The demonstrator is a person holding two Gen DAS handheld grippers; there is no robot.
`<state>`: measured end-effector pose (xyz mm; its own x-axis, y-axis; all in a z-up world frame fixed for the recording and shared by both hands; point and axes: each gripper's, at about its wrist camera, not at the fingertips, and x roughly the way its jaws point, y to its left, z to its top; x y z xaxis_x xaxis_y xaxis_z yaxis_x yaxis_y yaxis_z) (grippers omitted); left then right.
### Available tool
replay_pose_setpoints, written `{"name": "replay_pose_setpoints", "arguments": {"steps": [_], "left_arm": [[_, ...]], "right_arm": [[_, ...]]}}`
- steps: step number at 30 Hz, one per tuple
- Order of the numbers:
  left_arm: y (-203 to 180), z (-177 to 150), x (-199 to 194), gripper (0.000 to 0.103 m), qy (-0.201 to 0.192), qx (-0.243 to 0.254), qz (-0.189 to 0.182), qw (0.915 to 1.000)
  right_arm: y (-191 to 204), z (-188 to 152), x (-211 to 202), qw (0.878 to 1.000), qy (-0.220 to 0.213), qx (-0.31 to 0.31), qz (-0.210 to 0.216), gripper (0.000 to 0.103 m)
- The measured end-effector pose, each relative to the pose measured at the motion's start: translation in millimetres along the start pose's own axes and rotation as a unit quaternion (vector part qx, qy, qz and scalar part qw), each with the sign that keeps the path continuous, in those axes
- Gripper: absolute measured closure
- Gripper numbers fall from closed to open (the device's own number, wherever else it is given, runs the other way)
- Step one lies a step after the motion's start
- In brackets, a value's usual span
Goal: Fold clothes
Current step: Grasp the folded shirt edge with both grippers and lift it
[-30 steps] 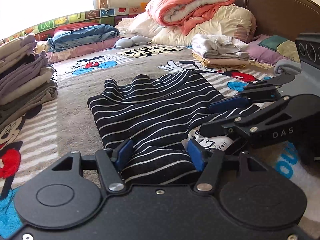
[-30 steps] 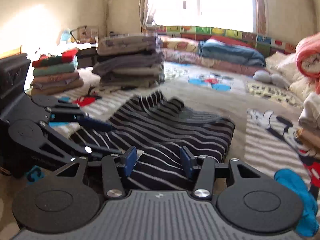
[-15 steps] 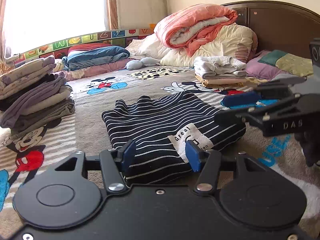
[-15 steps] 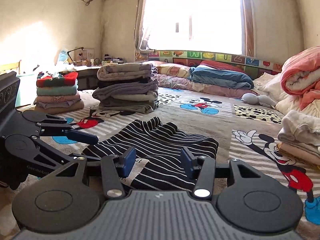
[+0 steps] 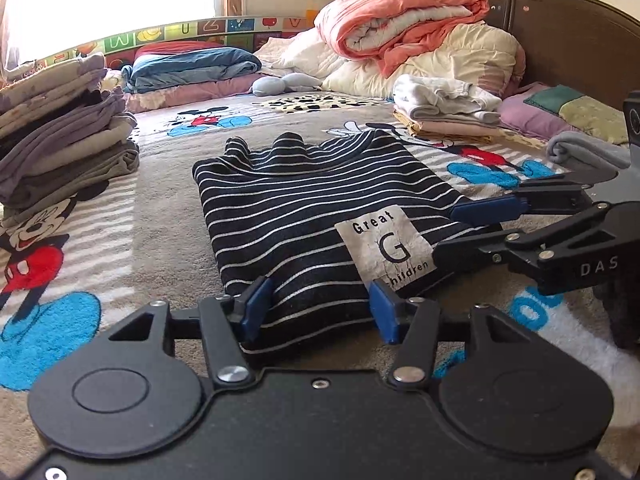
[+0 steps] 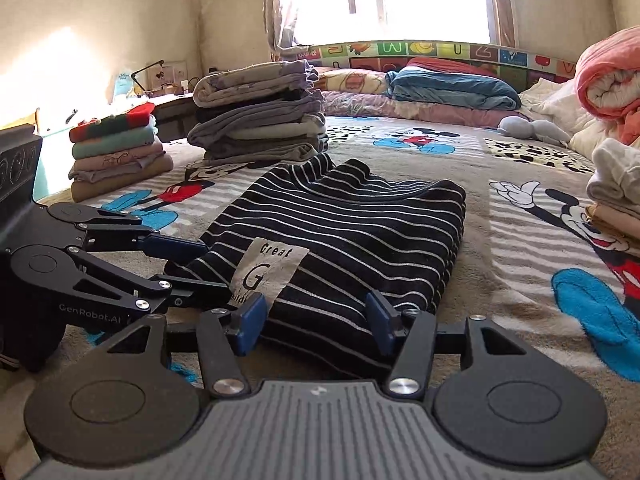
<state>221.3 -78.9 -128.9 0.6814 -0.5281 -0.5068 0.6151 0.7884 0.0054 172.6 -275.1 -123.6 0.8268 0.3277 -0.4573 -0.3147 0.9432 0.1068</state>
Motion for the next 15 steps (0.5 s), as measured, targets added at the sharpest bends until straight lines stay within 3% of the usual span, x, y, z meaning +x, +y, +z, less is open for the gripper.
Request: {"name": "replay_pose_setpoints", "arguments": {"steps": [4, 8, 12, 15], "left_arm": [[17.5, 8.4, -16.7, 0.046, -0.03, -0.058, -0.019, 0.9977], [39.9, 10.2, -15.0, 0.045, -0.035, -0.145, -0.023, 0.9885], [56.7, 6.3, -1.5, 0.043, -0.012, -0.217, -0.038, 0.9753], [69.5, 0.8, 10.3, 0.039, 0.008, -0.272, -0.059, 0.9604]], "right_arm": [[-8.7, 1.9, -23.3, 0.998, -0.039, 0.045, 0.006, 0.047], [-45.2, 0.2, -32.9, 0.983, -0.072, 0.169, 0.002, 0.043], [-76.4, -7.3, -15.3, 0.963, -0.05, 0.265, 0.009, 0.038], [-86.0, -5.4, 4.6, 0.955, -0.024, 0.296, 0.026, 0.033]]}}
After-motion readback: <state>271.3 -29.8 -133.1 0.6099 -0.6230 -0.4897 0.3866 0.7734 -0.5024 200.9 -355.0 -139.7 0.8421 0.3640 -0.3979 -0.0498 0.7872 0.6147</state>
